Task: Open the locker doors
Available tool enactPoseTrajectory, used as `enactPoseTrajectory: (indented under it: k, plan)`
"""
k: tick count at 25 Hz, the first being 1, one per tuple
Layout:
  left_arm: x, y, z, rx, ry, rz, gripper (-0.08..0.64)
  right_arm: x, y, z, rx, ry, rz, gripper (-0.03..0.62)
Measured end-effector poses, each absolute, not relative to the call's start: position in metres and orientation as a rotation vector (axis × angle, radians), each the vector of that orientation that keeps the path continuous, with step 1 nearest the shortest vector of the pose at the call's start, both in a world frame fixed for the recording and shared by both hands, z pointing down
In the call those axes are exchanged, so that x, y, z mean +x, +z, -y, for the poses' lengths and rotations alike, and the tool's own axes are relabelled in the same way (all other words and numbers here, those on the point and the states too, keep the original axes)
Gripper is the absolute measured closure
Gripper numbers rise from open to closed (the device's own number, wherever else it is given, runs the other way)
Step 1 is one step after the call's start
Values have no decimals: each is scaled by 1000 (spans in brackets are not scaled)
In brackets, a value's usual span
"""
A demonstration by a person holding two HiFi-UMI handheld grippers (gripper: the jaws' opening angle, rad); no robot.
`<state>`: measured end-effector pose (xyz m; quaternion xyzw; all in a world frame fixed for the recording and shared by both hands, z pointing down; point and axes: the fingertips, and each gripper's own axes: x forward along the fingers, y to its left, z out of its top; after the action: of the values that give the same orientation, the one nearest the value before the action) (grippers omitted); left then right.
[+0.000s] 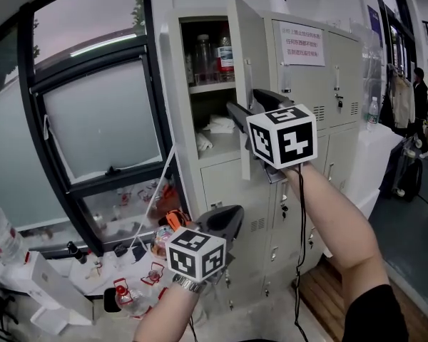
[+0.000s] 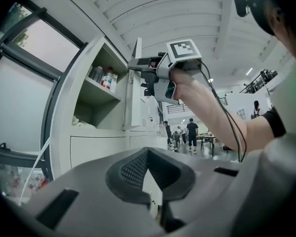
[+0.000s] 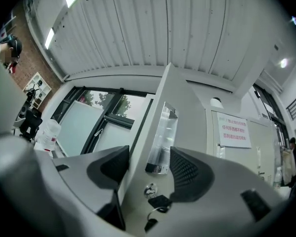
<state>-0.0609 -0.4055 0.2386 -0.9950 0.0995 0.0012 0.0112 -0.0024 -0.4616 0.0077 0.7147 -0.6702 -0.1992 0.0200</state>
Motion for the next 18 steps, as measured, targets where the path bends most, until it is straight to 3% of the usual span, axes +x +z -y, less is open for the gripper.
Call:
enactPoseTrajectory:
  k: [6,10,18]
  plan:
    - [-53,242,393,-3112,-7,-261,562,9,8,441,2257,-638,2045,345]
    - [-49,243,383,-3119,-9,-224,562,15,9,427,2291,-657,2000,398]
    - [-37,242,366,-3116,-13,-183,563,38,10,406,2314,-613,2038,414]
